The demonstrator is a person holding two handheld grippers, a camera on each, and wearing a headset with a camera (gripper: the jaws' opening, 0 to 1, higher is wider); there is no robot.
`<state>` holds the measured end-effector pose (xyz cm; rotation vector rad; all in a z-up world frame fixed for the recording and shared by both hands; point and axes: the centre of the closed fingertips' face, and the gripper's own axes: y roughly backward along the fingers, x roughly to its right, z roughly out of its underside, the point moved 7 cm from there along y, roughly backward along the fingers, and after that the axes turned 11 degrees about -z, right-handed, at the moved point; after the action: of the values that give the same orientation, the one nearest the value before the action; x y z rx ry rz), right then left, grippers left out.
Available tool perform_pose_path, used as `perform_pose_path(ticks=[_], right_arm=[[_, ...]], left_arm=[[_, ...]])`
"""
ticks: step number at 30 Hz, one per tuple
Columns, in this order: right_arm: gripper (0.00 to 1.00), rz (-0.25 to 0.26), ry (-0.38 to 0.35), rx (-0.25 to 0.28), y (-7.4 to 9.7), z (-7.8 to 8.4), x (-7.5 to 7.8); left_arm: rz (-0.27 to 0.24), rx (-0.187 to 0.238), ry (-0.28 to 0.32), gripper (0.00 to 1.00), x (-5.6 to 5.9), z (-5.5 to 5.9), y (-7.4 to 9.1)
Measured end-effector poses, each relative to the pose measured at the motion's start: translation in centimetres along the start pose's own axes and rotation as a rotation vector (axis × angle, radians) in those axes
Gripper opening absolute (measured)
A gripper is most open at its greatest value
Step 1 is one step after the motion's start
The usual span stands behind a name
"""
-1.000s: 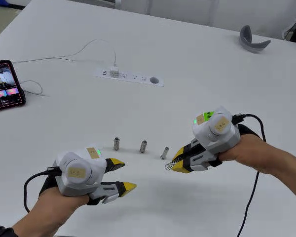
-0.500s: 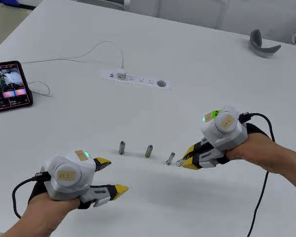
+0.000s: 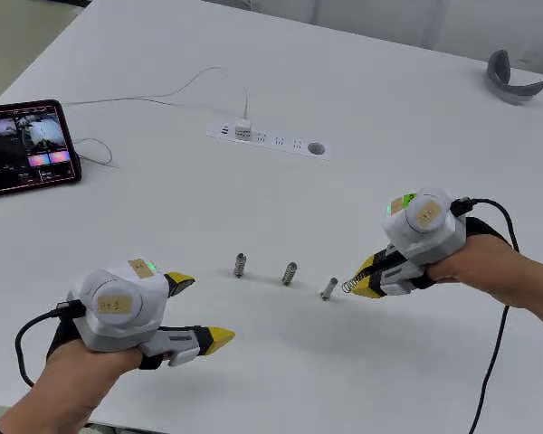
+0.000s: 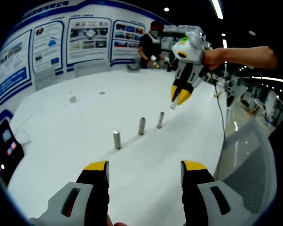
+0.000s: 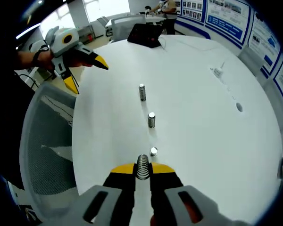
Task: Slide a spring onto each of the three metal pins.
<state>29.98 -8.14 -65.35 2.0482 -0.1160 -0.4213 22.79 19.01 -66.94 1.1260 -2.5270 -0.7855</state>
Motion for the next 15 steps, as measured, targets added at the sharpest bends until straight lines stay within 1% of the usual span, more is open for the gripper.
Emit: perform_pose_path(ticks=[2,8,15], right_arm=[[0.13,0.001,-0.001,-0.007,-0.1,0.1,0.2],[0.13,0.002,-0.006,-0.022,-0.6,0.3,1.1],[0.13,-0.001,-0.003,-0.028,-1.0,0.0,1.6]], left_arm=[[-0.001,-0.004,0.0,0.64,0.0,0.1,0.1],[-0.011,-0.015,0.023,0.68,-0.3,0.6,0.6],[-0.018,-0.028,0.038,0.7,-0.4,1.2,0.9]])
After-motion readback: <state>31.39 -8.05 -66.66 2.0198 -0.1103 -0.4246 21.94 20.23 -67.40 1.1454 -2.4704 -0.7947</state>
